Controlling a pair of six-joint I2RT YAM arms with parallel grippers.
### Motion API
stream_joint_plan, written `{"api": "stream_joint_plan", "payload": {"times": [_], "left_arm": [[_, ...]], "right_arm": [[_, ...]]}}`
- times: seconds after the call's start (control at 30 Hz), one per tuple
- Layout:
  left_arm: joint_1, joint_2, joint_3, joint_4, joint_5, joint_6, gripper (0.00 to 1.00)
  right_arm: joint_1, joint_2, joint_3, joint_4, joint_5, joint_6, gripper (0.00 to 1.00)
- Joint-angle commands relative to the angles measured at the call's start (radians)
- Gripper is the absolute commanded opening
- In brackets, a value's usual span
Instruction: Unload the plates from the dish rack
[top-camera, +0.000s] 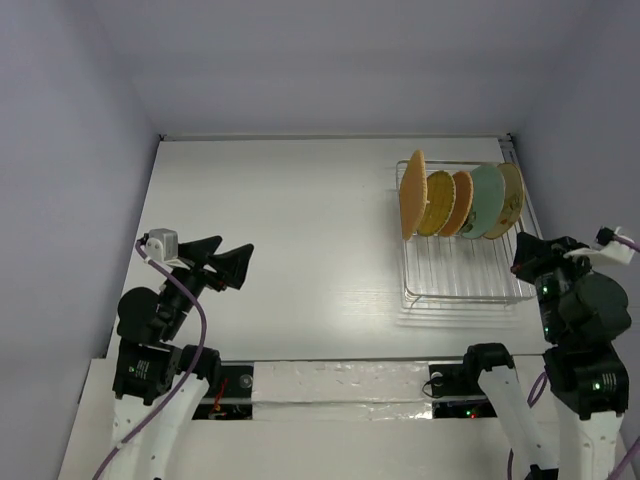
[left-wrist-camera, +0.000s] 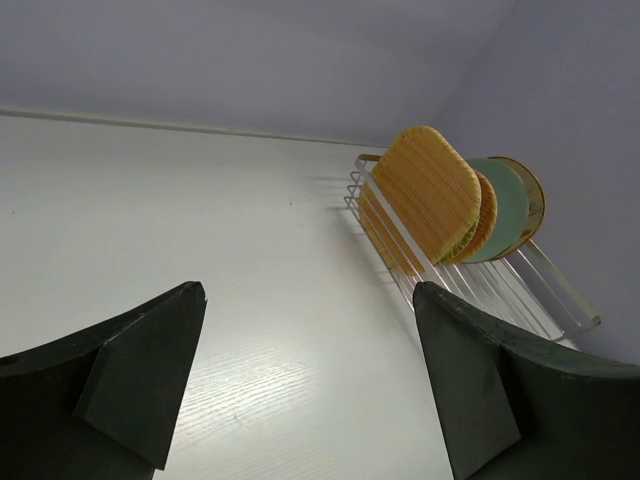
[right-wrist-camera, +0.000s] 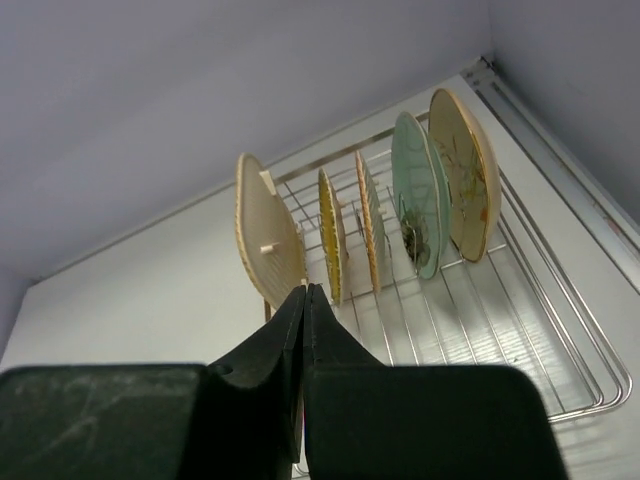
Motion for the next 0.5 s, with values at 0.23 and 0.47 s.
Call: {"api": "stream_joint_plan", "payload": {"times": [0.23,0.47], "left_arm": [[-0.011,-0.078,-0.005,0.073,0.078,0.012,0.73],[-0.088,-0.115,-0.011,0.061,0.031,0.012,0.3]], "right_arm": [[-0.003,0.274,-0.043,0.191,0.142,0.056,0.0],[-0.041,0.56,0.054,0.216,0.252,-0.004,0.2]]}}
